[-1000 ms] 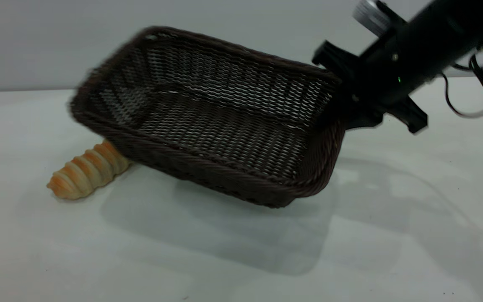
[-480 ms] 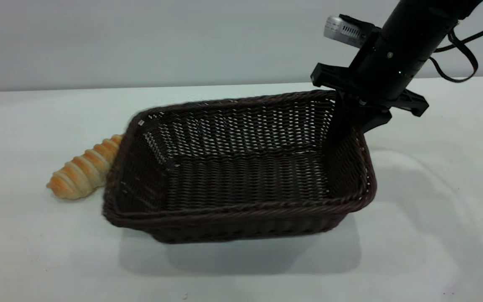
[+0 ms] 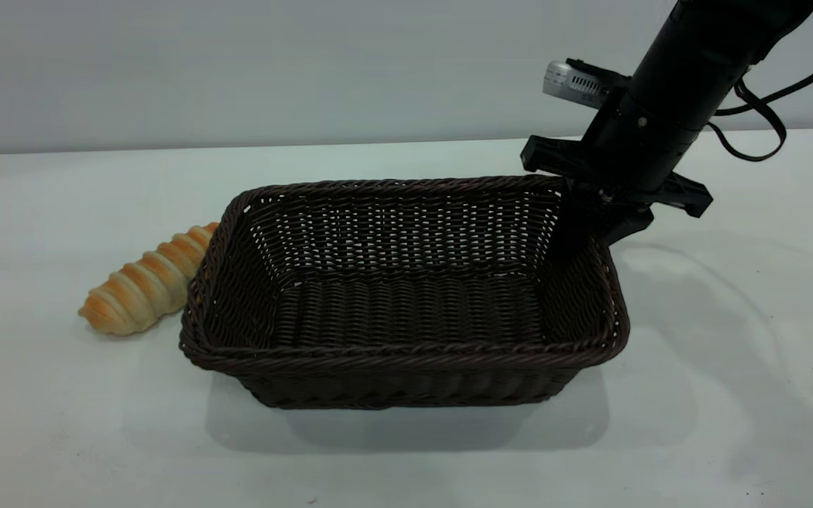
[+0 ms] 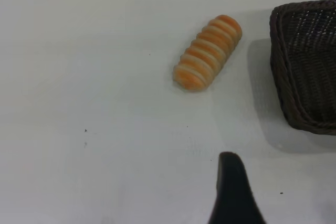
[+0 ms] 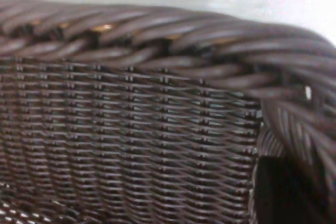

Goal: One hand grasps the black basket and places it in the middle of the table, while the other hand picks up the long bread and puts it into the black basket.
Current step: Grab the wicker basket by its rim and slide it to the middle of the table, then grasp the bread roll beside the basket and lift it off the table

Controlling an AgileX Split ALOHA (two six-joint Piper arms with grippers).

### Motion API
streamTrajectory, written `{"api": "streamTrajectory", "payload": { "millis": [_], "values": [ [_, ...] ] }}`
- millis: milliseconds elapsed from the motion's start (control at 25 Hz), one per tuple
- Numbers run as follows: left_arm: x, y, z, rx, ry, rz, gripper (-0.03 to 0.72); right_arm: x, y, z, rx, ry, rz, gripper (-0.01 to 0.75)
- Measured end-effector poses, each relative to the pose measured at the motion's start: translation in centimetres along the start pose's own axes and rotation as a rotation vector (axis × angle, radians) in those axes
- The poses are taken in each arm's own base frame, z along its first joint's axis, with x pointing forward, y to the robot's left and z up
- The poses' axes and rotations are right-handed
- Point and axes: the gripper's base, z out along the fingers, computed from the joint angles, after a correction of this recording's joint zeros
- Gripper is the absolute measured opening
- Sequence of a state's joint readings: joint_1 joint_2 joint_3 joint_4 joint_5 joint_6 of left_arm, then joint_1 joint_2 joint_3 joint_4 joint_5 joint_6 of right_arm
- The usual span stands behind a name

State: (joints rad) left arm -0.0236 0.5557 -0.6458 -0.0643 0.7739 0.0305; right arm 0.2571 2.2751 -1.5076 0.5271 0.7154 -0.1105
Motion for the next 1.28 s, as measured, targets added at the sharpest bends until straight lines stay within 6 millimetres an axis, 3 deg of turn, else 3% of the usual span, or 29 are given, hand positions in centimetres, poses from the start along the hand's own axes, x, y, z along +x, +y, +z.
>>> {"api": "streamTrajectory", "payload": {
  "millis": [200,280,400,800,1120,1280],
  "values": [
    [0.0,0.0,0.0,0.0,0.0,0.0,0.512,-0.5,-1.4,-1.4,-0.01,0.006,0.048,0.409],
    [0.0,0.0,0.0,-0.001,0.001,0.001,0.512,-0.7,-1.9,-2.8,-0.022,0.027,0.063,0.503],
    [0.1,0.1,0.0,-0.008,0.012,0.007,0.512,-0.7,-2.3,-5.7,-0.048,0.072,0.046,0.579],
    [-0.2,0.0,0.9,0.0,0.044,-0.002,0.512,1.0,0.2,-15.2,-0.074,0.067,-0.254,0.522],
    [-1.3,0.2,6.2,0.009,0.246,-0.025,0.512,3.0,1.2,-22.3,0.072,-0.032,-0.338,0.505],
    [-3.0,0.1,8.8,0.03,0.355,-0.033,0.512,4.9,2.7,-25.1,0.083,-0.095,-0.35,0.505]
  ]
}}
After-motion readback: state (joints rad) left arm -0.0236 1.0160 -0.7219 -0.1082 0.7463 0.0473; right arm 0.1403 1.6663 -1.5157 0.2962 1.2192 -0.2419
